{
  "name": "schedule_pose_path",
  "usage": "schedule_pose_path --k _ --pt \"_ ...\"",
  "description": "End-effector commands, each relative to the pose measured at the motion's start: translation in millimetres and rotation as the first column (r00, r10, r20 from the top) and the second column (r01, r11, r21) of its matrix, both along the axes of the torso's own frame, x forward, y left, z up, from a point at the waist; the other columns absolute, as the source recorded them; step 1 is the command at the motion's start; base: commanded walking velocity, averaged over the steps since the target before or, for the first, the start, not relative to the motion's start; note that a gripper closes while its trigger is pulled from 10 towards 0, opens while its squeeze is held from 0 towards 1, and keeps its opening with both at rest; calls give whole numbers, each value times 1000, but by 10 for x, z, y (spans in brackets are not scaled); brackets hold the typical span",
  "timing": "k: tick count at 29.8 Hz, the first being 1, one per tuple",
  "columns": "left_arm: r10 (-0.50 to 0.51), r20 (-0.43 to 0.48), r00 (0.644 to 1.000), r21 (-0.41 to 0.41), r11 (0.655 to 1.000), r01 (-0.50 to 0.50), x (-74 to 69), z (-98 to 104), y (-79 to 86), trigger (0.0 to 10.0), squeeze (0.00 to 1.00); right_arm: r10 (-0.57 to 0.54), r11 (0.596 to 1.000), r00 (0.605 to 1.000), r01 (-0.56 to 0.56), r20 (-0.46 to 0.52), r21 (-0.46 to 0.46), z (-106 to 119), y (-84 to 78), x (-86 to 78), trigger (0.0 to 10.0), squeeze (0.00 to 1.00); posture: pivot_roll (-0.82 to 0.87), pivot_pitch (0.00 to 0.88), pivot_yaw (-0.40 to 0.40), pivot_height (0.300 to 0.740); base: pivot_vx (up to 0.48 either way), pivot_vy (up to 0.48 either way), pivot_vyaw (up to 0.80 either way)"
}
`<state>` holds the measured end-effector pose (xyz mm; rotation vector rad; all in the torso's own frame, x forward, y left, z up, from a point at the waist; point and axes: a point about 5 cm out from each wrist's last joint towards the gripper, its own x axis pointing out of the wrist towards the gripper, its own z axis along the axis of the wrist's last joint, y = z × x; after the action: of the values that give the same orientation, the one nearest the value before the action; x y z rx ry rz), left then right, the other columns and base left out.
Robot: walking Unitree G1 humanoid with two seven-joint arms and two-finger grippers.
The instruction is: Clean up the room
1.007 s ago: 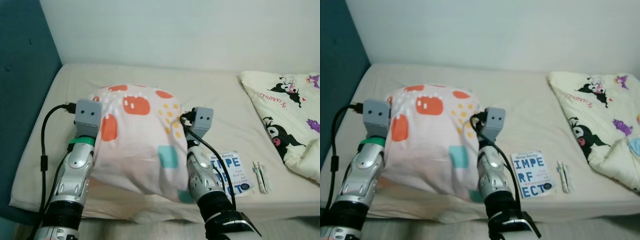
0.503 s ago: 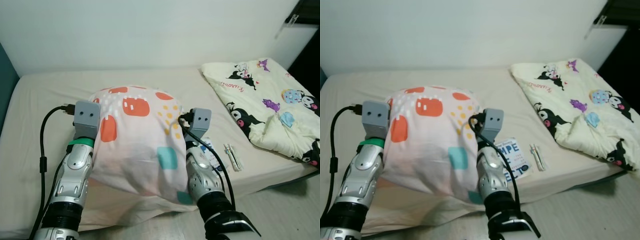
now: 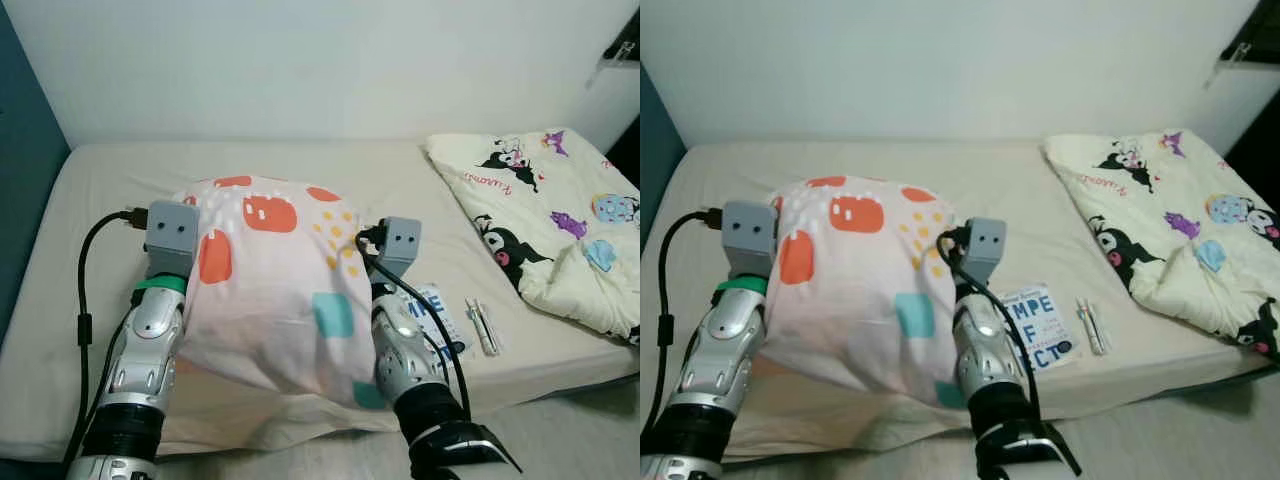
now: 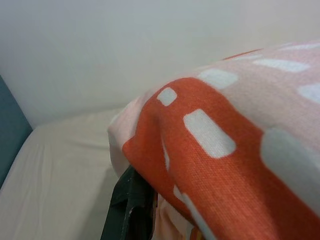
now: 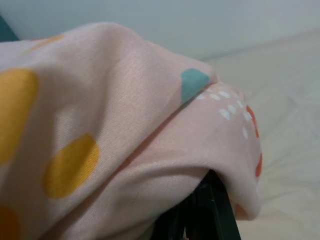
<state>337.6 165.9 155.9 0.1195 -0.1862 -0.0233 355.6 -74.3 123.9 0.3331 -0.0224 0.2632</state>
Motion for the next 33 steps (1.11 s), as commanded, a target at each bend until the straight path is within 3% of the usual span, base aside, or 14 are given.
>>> schedule_pose_path --k 1,20,25,31,33 --pt "-77 49 996 4 997 77 5 121 -171 10000 0 92 995 995 -94 36 39 126 338 -24 10000 0 88 0 2 740 0 424 0" --pt "-70 47 996 10 998 70 -1 130 -136 10000 0 93 994 995 -94 34 49 118 359 -33 10000 0 94 0 7 740 0 433 0" --pt "5 8 1000 79 997 -6 9 88 -42 10000 0 91 994 995 -93 33 52 112 363 -39 10000 0 94 0 12 740 0 -92 0" --pt "13 -11 1000 76 997 -12 8 61 -5 10000 0 89 994 996 -91 31 53 99 358 -43 10000 0 94 0 14 740 0 -459 0" --pt "7 -38 999 35 999 -5 17 31 -6 10000 0 89 994 996 -90 30 53 95 359 -47 10000 0 93 0 15 740 0 -231 0"
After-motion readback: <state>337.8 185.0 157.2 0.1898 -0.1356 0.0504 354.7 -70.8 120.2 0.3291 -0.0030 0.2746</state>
